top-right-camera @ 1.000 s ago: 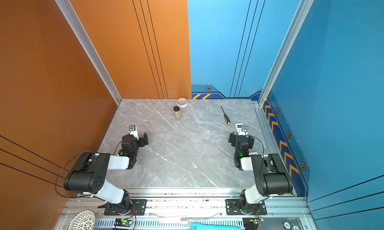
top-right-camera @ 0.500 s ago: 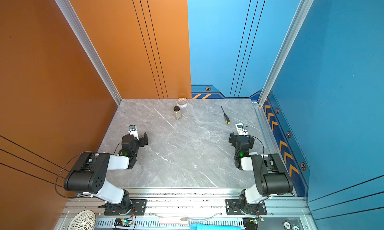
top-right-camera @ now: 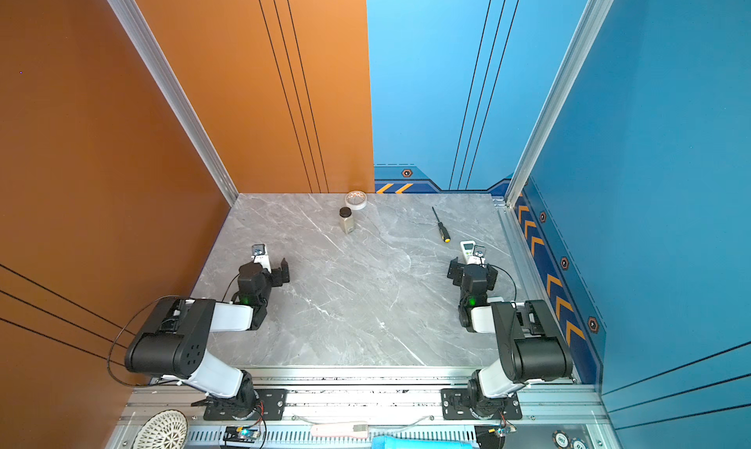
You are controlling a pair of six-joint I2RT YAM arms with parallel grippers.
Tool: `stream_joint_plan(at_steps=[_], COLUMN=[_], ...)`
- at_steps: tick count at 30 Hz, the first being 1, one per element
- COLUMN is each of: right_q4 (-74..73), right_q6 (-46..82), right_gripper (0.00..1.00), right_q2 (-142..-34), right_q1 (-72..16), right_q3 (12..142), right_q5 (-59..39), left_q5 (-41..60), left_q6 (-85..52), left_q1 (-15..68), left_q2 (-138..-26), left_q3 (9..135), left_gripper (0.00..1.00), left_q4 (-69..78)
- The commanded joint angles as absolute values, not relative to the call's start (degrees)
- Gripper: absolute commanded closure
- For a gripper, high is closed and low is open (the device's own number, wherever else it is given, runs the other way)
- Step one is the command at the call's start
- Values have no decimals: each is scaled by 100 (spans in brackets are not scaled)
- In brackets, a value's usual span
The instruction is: Unload the batteries from the remote control
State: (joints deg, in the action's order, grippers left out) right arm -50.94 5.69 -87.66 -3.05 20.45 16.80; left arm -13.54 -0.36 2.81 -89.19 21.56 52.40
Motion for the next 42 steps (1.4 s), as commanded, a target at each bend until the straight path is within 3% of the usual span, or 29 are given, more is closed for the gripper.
stream_joint_plan(at_steps=[1, 5, 7, 15, 20, 29, 38, 42], right_q4=[-4206, -723, 737, 3557, 5084, 6270, 7284, 7469], right_q6=[369, 720, 999, 1964, 2337, 2954, 3076, 2949], right_gripper=[0, 0, 0, 0, 0, 0, 0, 0], right_q2=[-8310, -7274, -6797, -5528, -5272, -5034, -5803, -6035], right_q1=[-485, -879, -1056, -1655, -1796, -1968, -2058, -1597], right_q3=[2387, 3880, 4582, 6065, 6734, 7034, 7574, 7431], right_q5=[2035, 2537, 2112, 994, 211, 72, 636, 726], left_q5=[-1521, -2045, -1895, -1952, -1022, -858, -48, 691], left_q6=[148, 182, -176, -2503, -3632, -3984, -3271, -3233], left_q1=[436, 872, 1035, 1976, 2306, 3163, 3603, 3595], left_q2=[-8391, -6778, -5925, -4712, -4785, -4914, -6666, -7212], left_q3=[2129, 2318, 2853, 5362, 6383, 6837, 7692, 7839], left_gripper=[2, 2, 2, 2, 2, 2, 2, 2], left_q4=[4950, 3481, 2054, -2915, -4858, -5675, -5434, -4813])
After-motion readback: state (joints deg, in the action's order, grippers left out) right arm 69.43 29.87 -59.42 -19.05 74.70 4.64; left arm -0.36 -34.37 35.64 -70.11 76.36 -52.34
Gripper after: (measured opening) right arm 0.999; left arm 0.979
